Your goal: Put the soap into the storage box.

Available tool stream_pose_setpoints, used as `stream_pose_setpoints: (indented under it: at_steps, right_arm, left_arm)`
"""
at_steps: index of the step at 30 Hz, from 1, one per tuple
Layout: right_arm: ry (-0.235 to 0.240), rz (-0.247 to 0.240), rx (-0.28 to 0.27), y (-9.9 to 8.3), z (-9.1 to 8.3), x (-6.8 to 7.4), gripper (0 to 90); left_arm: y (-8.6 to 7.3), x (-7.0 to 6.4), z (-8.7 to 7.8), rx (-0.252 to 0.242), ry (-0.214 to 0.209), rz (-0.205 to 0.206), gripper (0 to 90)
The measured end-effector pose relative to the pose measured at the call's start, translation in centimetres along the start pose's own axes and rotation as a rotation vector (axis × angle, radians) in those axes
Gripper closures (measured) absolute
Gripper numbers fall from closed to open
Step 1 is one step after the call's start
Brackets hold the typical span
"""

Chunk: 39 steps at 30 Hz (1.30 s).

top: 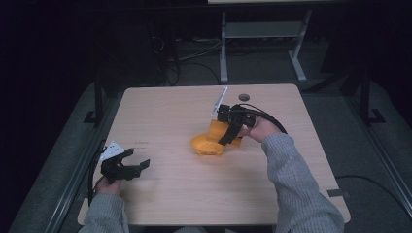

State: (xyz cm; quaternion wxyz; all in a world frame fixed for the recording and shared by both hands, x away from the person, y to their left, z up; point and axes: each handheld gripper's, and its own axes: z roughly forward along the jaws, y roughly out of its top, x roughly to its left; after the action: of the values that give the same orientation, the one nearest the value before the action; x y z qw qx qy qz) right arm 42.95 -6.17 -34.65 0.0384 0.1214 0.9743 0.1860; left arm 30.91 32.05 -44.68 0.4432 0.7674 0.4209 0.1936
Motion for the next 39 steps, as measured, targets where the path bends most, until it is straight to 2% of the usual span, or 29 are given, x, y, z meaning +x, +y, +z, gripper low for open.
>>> stream_pose_setpoints:
  at_steps: [12,18,39]
  right_arm:
    - [0.01,-0.071,0.049,2.4,0.5,0.2,21.2]
    - [0.023,-0.081,0.03,3.1,0.6,0.1,21.2]
    - [0.064,-0.102,0.064,4.3,3.7,0.0,21.1]
  left_arm:
    - [0.0,0.0,-0.1,0.0,0.002,-0.002,13.8]
    - [0.0,0.1,-0.1,0.002,0.002,0.001,13.9]
    - [0.0,0.2,-0.1,0.001,0.001,-0.005,13.8]
